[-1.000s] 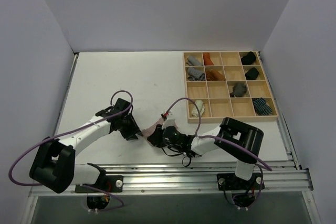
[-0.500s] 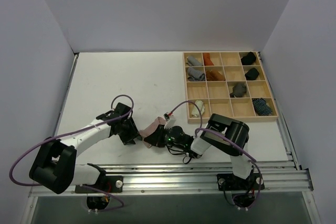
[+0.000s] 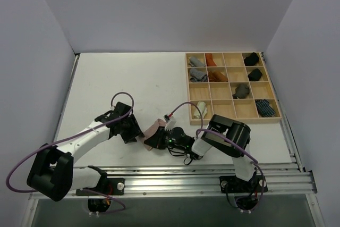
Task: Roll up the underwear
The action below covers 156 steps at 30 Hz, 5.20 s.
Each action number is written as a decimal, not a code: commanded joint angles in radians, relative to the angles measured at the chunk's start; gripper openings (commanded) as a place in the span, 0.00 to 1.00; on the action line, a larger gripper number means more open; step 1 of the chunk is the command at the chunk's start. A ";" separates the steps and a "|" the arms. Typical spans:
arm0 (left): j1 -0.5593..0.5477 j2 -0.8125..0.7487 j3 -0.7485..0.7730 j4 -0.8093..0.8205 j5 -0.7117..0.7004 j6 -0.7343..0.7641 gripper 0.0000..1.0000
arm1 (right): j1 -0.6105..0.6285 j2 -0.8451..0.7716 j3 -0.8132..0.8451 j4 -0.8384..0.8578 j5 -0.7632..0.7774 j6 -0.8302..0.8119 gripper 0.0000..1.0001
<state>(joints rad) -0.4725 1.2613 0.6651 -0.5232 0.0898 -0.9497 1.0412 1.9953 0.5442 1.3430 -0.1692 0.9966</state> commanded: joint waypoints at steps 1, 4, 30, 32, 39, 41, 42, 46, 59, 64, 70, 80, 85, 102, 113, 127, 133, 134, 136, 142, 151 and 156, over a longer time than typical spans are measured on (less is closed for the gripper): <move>0.006 0.041 0.044 0.045 -0.010 0.005 0.54 | 0.019 0.102 -0.052 -0.446 -0.035 -0.053 0.00; 0.006 0.093 0.048 0.064 -0.007 0.006 0.54 | 0.019 0.097 -0.046 -0.458 -0.032 -0.055 0.00; -0.072 0.268 0.076 -0.123 -0.081 0.029 0.02 | 0.155 -0.426 0.356 -1.269 0.462 -0.492 0.46; -0.075 0.277 0.090 -0.141 -0.081 0.028 0.02 | 0.193 -0.418 0.385 -1.277 0.476 -0.522 0.50; -0.075 0.297 0.120 -0.164 -0.075 0.022 0.02 | 0.285 -0.291 0.490 -1.298 0.513 -0.621 0.52; -0.075 0.299 0.123 -0.167 -0.068 0.022 0.02 | 0.304 -0.256 0.523 -1.305 0.533 -0.650 0.52; -0.075 0.303 0.123 -0.170 -0.067 0.020 0.02 | 0.313 -0.219 0.534 -1.311 0.545 -0.661 0.52; -0.075 0.316 0.128 -0.182 -0.062 0.020 0.02 | 0.341 -0.145 0.574 -1.326 0.634 -0.690 0.52; -0.077 0.317 0.117 -0.196 -0.067 0.012 0.02 | 0.401 -0.032 0.668 -1.398 0.832 -0.733 0.52; -0.077 0.317 0.120 -0.201 -0.067 0.006 0.02 | 0.398 0.017 0.700 -1.386 0.833 -0.759 0.50; -0.075 0.316 0.131 -0.228 -0.039 -0.027 0.03 | 0.378 0.031 0.672 -1.358 0.771 -0.707 0.09; 0.015 0.141 0.202 -0.327 -0.076 -0.035 0.48 | 0.258 -0.113 0.214 -0.960 0.352 -0.319 0.00; 0.035 0.082 0.189 -0.278 -0.059 -0.004 0.53 | 0.188 -0.089 0.091 -0.797 0.206 -0.251 0.00; 0.034 -0.050 0.071 -0.152 -0.030 0.040 0.57 | 0.138 0.077 0.000 -0.578 0.066 -0.127 0.00; 0.034 0.053 0.038 -0.089 -0.068 0.068 0.56 | 0.137 0.086 0.006 -0.588 0.057 -0.125 0.00; 0.032 0.207 -0.019 -0.021 -0.061 0.080 0.09 | 0.140 -0.199 0.173 -1.071 0.256 -0.202 0.32; 0.032 0.234 0.011 -0.106 -0.038 0.089 0.02 | 0.189 -0.282 0.376 -1.332 0.425 -0.312 0.41; 0.032 0.246 0.016 -0.113 -0.033 0.091 0.02 | 0.198 -0.276 0.426 -1.381 0.465 -0.328 0.42; 0.032 0.259 0.028 -0.141 -0.033 0.100 0.02 | 0.233 -0.268 0.471 -1.406 0.499 -0.374 0.43; 0.032 0.297 0.076 -0.192 -0.030 0.114 0.02 | 0.313 -0.216 0.572 -1.401 0.559 -0.489 0.45; 0.032 0.311 0.108 -0.227 0.005 0.118 0.02 | 0.333 -0.089 0.677 -1.374 0.611 -0.607 0.46; 0.032 0.309 0.102 -0.239 0.002 0.114 0.02 | 0.339 -0.046 0.700 -1.355 0.669 -0.656 0.46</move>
<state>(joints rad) -0.4366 1.5280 0.8112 -0.6655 0.1440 -0.8654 1.3746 1.9327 1.1900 0.0048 0.4133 0.4007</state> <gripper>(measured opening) 0.284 0.458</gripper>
